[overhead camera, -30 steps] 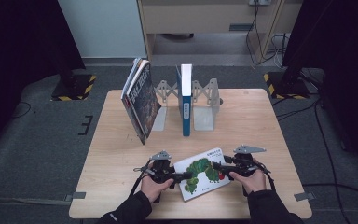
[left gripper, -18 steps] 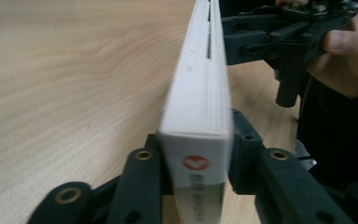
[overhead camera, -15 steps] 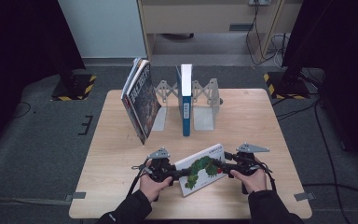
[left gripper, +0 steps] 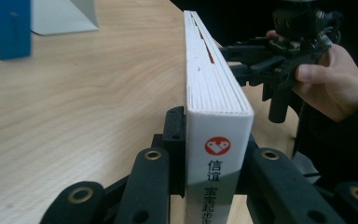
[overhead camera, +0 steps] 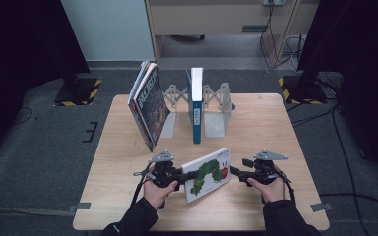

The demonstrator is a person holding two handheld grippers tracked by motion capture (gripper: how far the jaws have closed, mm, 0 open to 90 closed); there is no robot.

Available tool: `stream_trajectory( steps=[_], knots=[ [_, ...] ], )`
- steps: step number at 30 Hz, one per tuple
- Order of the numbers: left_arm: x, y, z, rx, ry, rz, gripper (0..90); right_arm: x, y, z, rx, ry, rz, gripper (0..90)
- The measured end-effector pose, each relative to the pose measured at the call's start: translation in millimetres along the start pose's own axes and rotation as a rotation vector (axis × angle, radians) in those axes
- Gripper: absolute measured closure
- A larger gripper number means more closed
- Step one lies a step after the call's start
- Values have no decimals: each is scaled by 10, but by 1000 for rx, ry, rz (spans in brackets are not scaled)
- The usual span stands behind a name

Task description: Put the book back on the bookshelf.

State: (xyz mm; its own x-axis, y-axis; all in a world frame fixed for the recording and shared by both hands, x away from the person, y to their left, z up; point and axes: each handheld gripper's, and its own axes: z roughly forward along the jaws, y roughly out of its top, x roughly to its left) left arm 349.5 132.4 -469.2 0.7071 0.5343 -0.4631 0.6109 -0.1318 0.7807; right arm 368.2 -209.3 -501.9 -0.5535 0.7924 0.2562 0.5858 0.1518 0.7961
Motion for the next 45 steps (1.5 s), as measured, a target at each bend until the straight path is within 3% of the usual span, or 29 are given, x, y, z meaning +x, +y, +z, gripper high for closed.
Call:
stream_trajectory(
  steps=[6, 14, 27, 33, 37, 42, 45],
  knots=[
    [33, 74, -114, -20, 77, 5, 746, -142, -29, -60, 58, -123, -44, 317],
    [-25, 239, -213, -77, 144, 43, 746, -342, -110, -91, 123, -205, -53, 291],
    [-99, 453, -60, -129, 251, 84, 746, -393, -210, -35, 227, -233, -68, 195],
    [-116, 493, 40, -176, 265, 68, 746, -388, -223, -19, 222, -236, -77, 154],
    [-142, 516, 118, -193, 311, 81, 745, -375, -252, 12, 215, -263, -110, 99],
    [-120, 562, 205, -232, 297, 42, 745, -382, -292, 32, 180, -261, -114, 54],
    [-136, 617, 281, -244, 327, 60, 745, -392, -315, 34, 158, -258, -121, 48]
  ],
)
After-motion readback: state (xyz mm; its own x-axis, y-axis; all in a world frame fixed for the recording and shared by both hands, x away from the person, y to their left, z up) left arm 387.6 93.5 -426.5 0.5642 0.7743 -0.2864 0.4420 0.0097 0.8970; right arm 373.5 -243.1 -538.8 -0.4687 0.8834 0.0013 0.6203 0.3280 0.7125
